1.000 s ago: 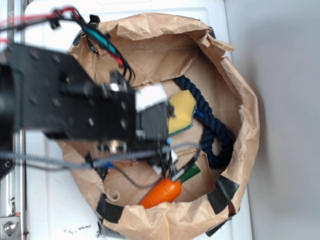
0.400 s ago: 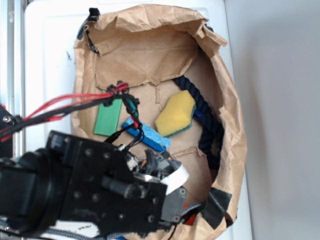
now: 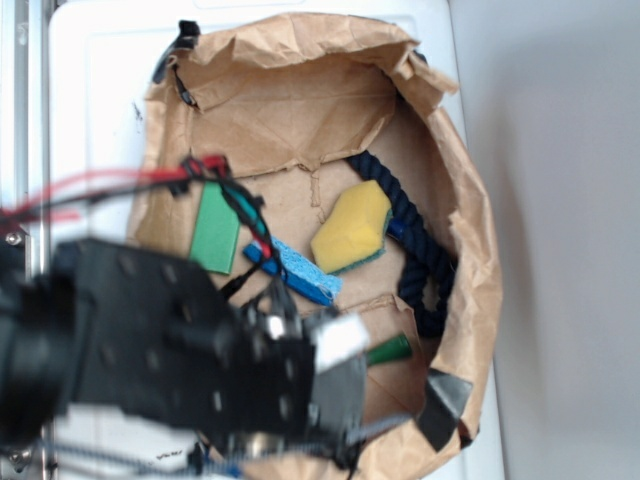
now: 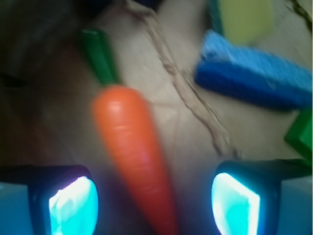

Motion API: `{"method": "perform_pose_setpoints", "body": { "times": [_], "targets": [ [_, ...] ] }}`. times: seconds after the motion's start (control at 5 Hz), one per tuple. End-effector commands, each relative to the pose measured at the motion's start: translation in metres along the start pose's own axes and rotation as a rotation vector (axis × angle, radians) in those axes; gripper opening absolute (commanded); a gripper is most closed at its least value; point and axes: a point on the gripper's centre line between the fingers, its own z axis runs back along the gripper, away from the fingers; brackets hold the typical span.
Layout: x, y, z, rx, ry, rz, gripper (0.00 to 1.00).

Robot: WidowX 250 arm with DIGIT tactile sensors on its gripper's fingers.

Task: Grab the carrot.

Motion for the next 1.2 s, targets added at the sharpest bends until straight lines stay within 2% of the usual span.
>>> {"method": "perform_pose_setpoints", "body": {
  "times": [0.0,0.2,0.4,0.6,0.8,1.0],
  "targets": [
    [0.010,0.007,0.004,-0.069,-0.058,-0.047,1.00],
    [0.008,0.003,-0.012,-0.015,-0.088,-0.052,1.00],
    [0.004,0.001,-0.030,-0.003,-0.105,-0.062,1.00],
    [-0.002,-0.004,-0.031,-0.053,-0.109,-0.084,1.00],
    [-0.001,-0.008,-0.030,-0.107,-0.087,-0.102,1.00],
    [0.004,-0.015,-0.023,-0.134,-0.063,-0.100,1.00]
  ]
}}
